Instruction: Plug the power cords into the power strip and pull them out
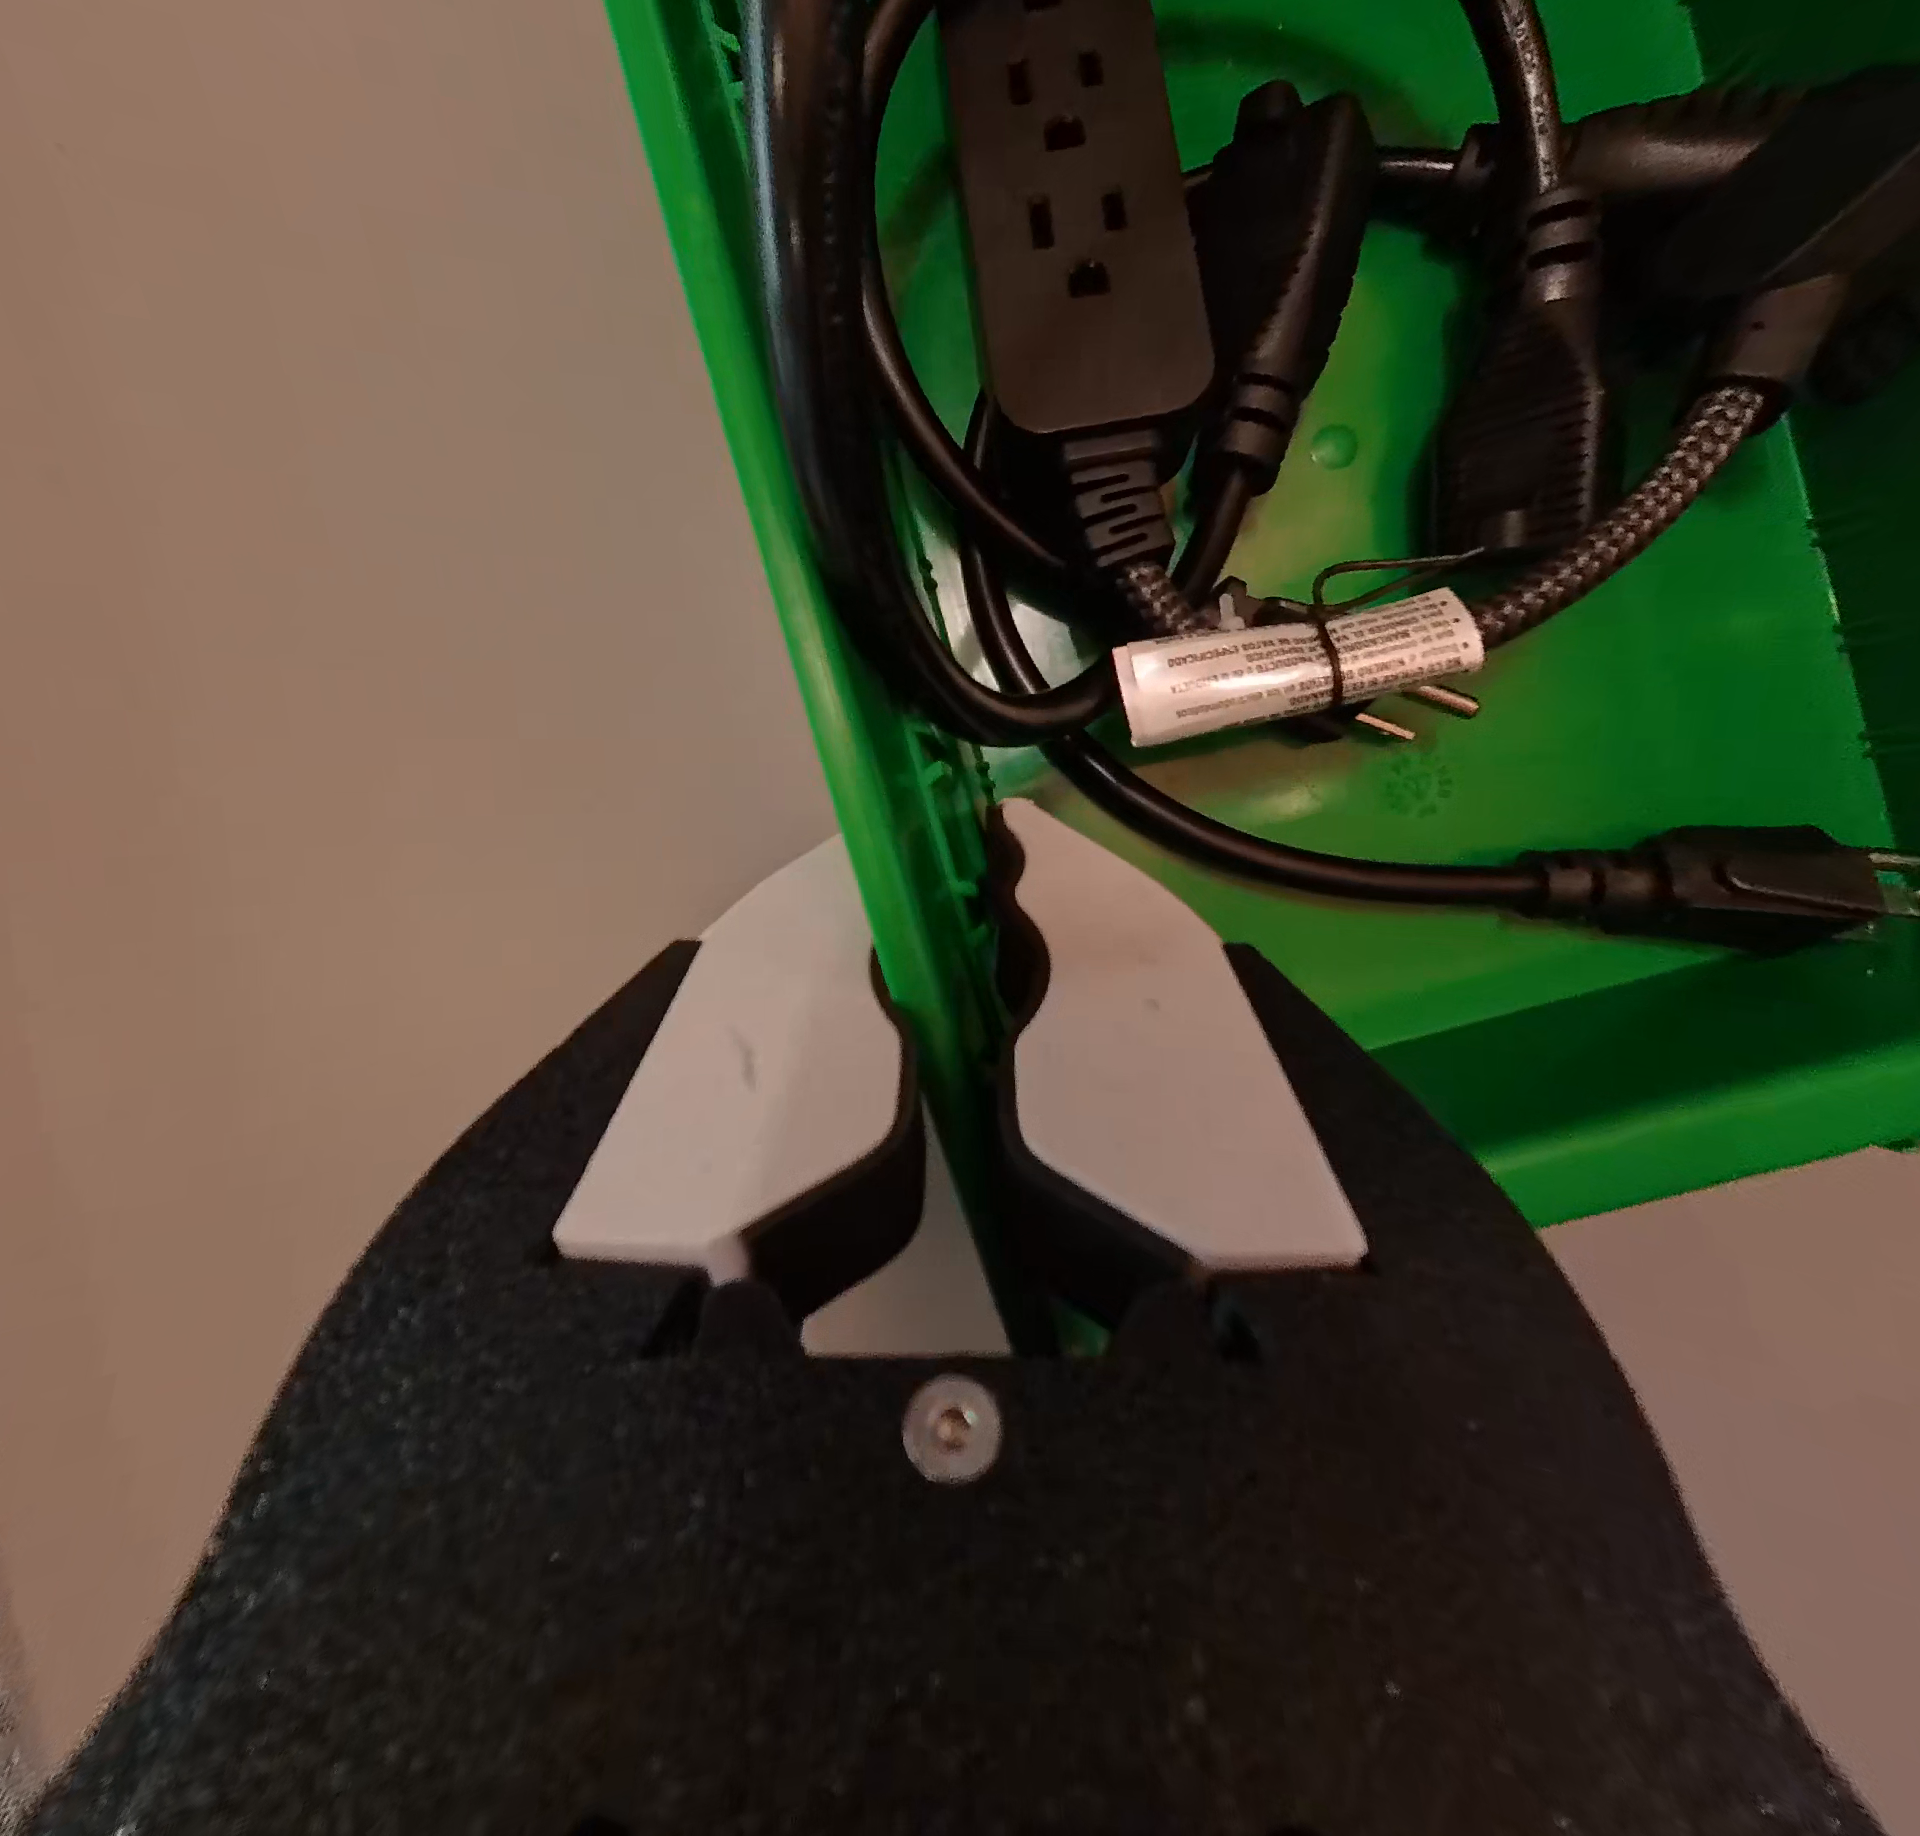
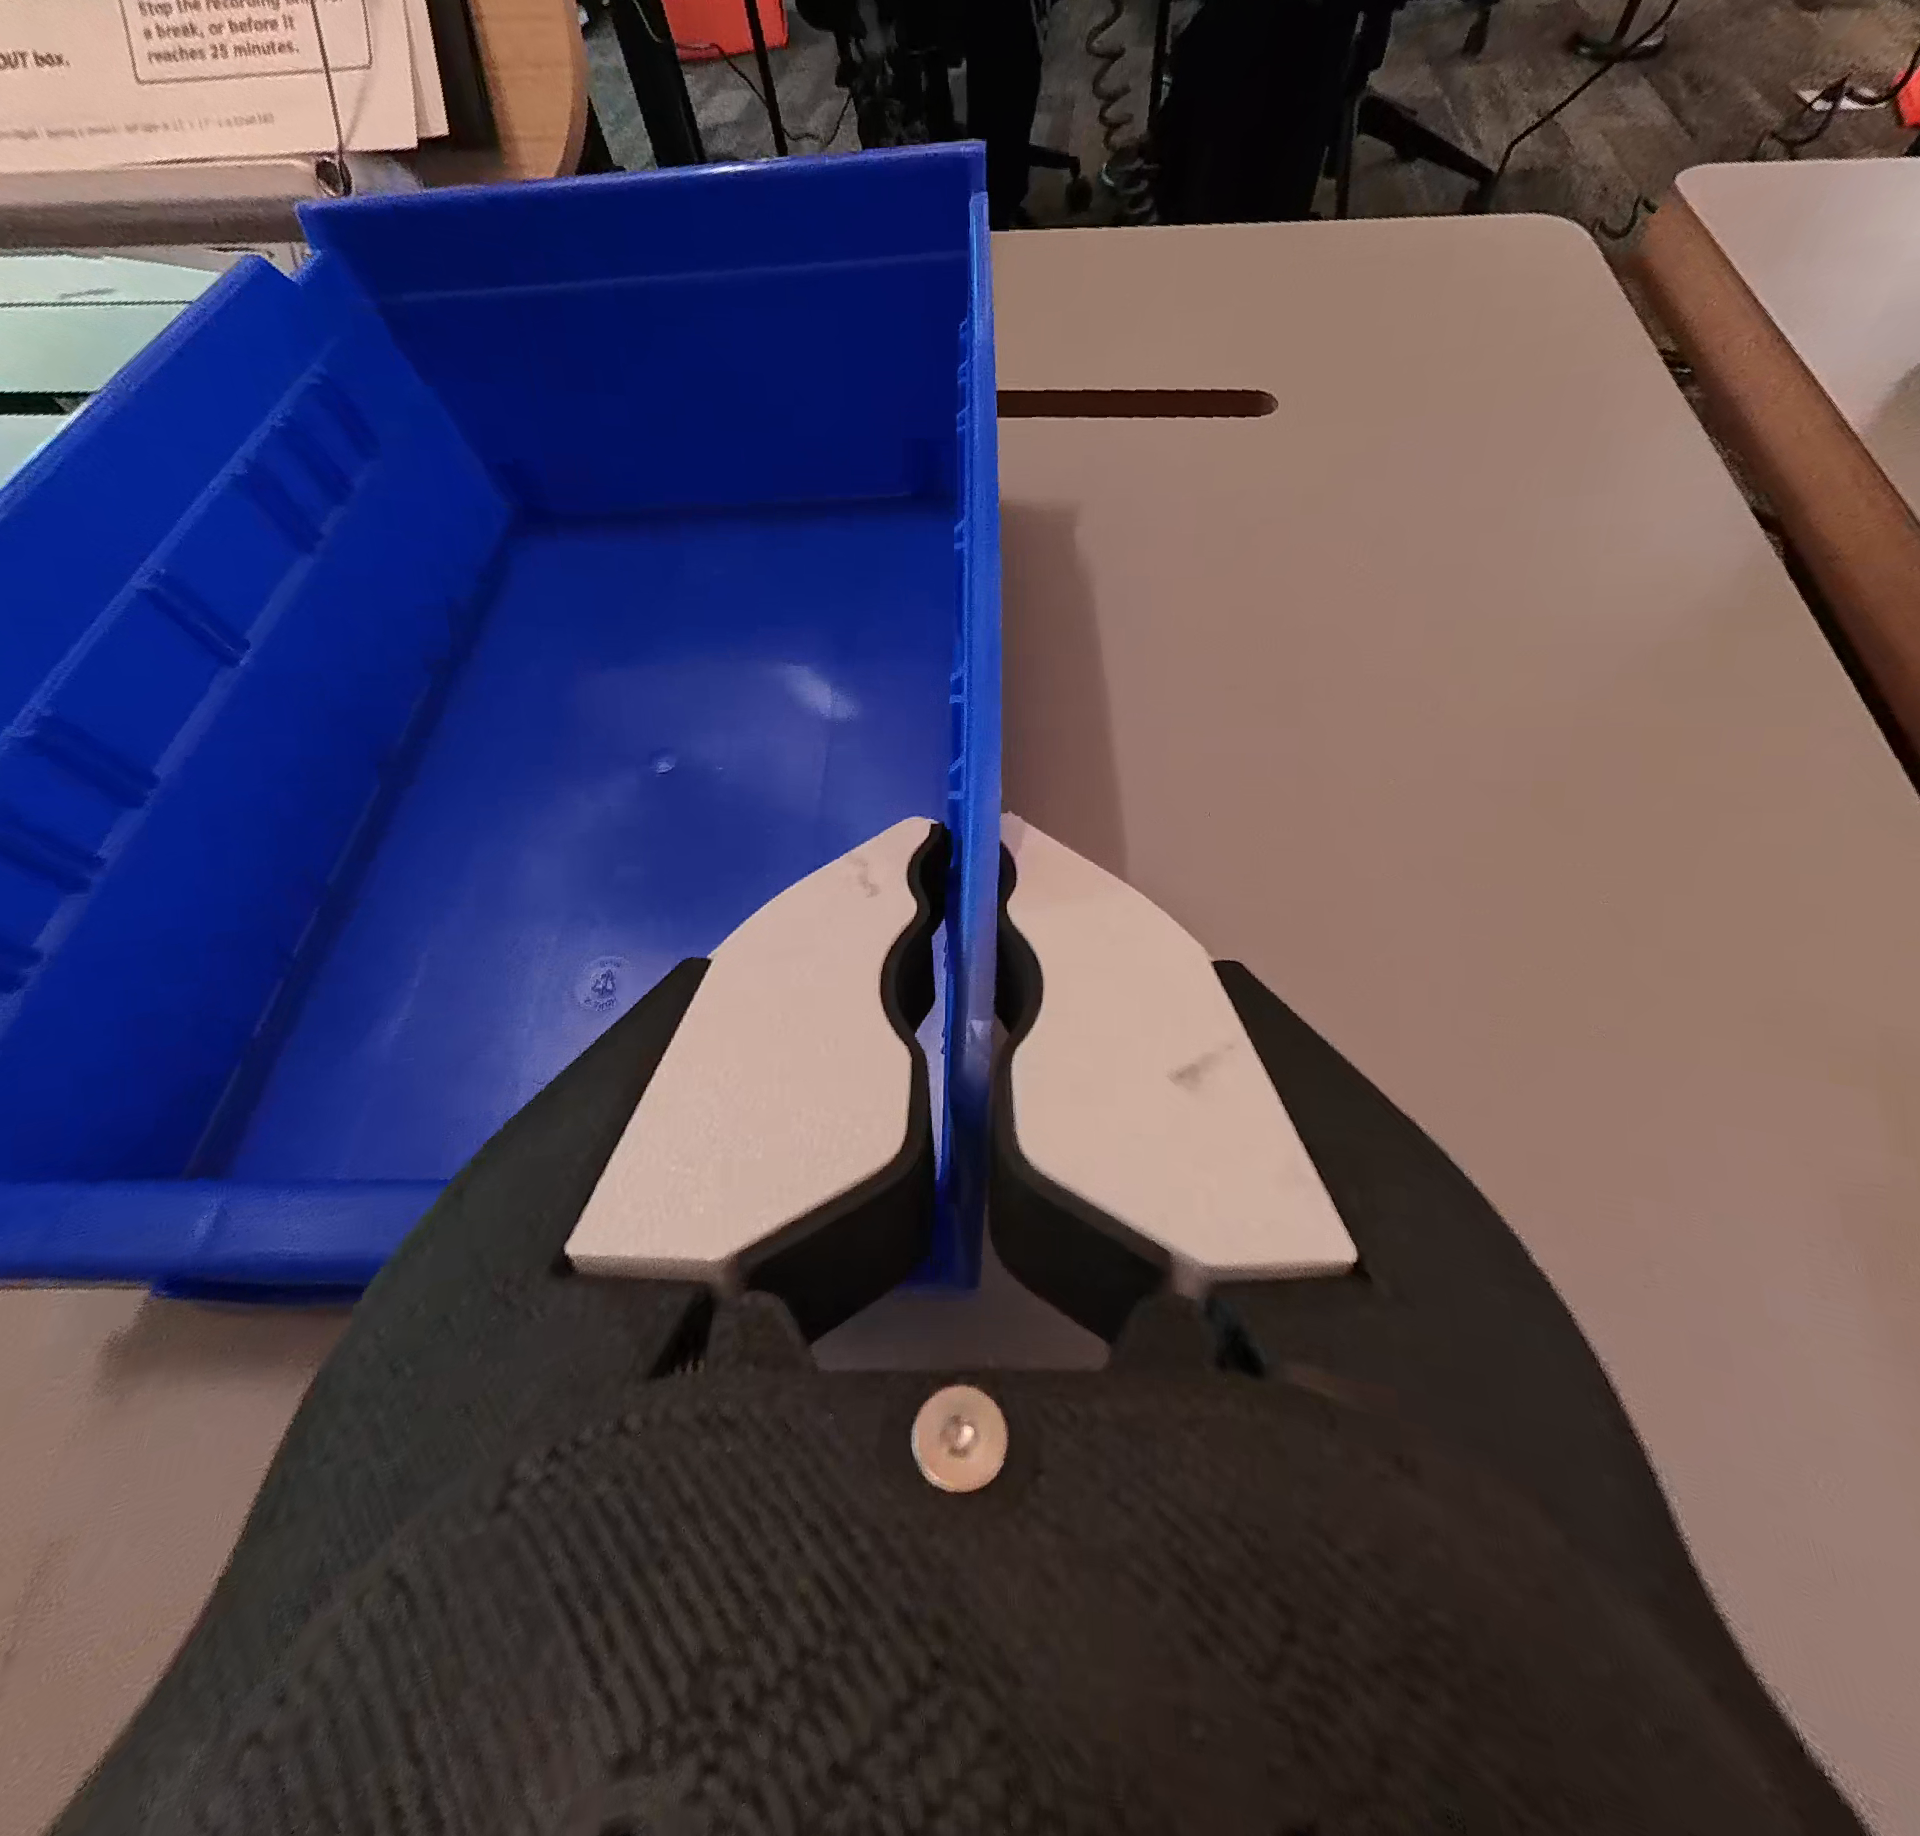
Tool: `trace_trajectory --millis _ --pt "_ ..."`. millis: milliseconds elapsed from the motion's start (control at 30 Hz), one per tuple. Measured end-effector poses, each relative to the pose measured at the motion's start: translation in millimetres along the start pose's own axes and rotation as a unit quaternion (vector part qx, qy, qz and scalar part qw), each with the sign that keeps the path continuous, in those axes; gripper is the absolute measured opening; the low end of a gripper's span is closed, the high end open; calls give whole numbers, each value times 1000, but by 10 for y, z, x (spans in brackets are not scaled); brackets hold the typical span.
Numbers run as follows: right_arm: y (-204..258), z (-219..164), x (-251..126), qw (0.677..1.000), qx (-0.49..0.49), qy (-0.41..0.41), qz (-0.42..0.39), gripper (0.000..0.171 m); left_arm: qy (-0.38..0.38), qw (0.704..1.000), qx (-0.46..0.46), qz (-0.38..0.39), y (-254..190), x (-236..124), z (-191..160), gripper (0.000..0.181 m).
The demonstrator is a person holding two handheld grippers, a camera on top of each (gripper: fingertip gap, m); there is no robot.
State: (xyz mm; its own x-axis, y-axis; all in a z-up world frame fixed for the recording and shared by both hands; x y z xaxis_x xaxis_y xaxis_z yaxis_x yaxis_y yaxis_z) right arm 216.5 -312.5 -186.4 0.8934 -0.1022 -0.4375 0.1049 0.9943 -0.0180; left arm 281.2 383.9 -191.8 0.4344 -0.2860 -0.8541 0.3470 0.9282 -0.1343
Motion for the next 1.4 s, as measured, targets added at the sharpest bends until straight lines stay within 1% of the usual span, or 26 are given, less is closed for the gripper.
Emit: trace_trajectory --millis 133,267,333,433,500,600,667,733,833,933,1033,1100,1200,1233,1300,1333,1400 --pt "-2 -5 -2 1000 9 -7 0 5 0 1000 2 6 -3 21 37 9" --pt "5 9 -37 1000 -17 -20 -13 7 -8 999 7 30 14 11 26 20" --pt "4 69 -109 998 -45 -46 -25 20 -25 998 10 59 33 3 14 34" --pt "-1 203 -260 994 -54 -86 -37 47 -60 994 29 85 21 -45 9 56" --pt "38 281 -361 992 -67 -103 -30 67 -89 990 49 97 -17 -142 29 63" --pt "166 373 -483 988 -103 -118 -12 91 -147 981 63 105 -76 -365 103 72" --pt "297 400 -534 984 -133 -121 9 100 -164 981 59 86 -123 -486 140 81" --pt "447 409 -562 980 -153 -121 30 106 -157 984 64 61 -181 -569 167 84" --pt "692 399 -576 977 -154 -123 78 107 -141 984 101 46 -304 -674 217 82" --pt "901 360 -565 975 -156 -114 109 106 -103 982 155 32 -455 -719 265 72" --pt "1073 315 -562 968 -188 -104 127 104 -55 978 202 -2 -634 -693 323 62" --pt "1133 299 -565 965 -205 -101 128 101 -21 969 244 -21 -762 -649 373 58" --pt "1182 284 -574 961 -218 -99 137 98 42 946 319 -44 -934 -511 412 48" --pt "1184 281 -572 961 -218 -99 137 97 66 940 333 -41 -959 -447 417 48" --pt "1172 268 -561 961 -221 -95 137 96 100 938 331 11 -910 -357 490 48" --pt "1160 259 -555 961 -223 -91 136 95 93 940 327 34 -884 -353 566 48" --pt "1124 248 -547 961 -227 -84 136 94 50 945 319 40 -865 -404 739 47"
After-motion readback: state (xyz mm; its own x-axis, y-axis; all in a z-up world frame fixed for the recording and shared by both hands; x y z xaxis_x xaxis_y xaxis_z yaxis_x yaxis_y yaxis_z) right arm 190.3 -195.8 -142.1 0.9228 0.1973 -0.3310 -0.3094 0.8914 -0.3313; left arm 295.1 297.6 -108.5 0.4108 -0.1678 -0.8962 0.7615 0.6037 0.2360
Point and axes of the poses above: each gripper's, where its closed fingertips meet, x out along the fingers, z out of its top, y = z × x across the jaws, the point moved 7 cm from there along -x, back along the fingers, and after that the axes turned 12 degrees about -z, right-handed, at the moved point
